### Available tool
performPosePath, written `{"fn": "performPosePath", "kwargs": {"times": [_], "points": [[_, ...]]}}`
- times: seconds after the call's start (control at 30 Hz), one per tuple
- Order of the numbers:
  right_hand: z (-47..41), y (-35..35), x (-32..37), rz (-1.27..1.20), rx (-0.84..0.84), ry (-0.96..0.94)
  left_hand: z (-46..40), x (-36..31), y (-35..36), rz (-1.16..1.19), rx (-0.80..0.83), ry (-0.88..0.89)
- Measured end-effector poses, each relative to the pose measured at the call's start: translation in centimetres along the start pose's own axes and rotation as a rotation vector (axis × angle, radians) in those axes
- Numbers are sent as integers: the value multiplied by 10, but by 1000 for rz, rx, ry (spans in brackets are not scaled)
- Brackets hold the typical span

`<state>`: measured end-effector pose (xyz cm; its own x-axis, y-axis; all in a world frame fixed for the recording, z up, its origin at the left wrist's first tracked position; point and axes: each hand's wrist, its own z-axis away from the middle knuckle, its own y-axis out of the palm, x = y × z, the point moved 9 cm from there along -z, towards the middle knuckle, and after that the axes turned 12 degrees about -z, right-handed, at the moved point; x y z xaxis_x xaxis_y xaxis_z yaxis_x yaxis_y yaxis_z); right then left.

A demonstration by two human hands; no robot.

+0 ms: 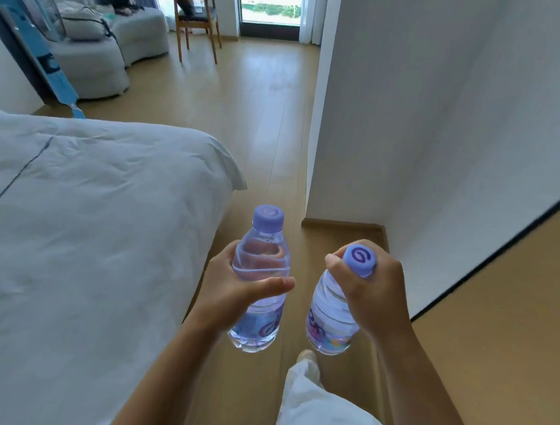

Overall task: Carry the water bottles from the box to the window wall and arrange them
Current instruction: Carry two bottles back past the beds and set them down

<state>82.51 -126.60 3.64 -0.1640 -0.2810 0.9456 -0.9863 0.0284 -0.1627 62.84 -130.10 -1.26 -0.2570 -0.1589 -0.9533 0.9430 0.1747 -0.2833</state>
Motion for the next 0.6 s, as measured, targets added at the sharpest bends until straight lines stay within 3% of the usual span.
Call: {"fn": "performPosePath", "kwargs": {"times": [0.27, 0.6], "points": [[-191, 17, -26, -5, 97, -62, -166, -37, 23, 42, -81, -23], [-338, 80, -91, -26, 215, 35, -318, -32, 3, 54, -196, -111]]}}
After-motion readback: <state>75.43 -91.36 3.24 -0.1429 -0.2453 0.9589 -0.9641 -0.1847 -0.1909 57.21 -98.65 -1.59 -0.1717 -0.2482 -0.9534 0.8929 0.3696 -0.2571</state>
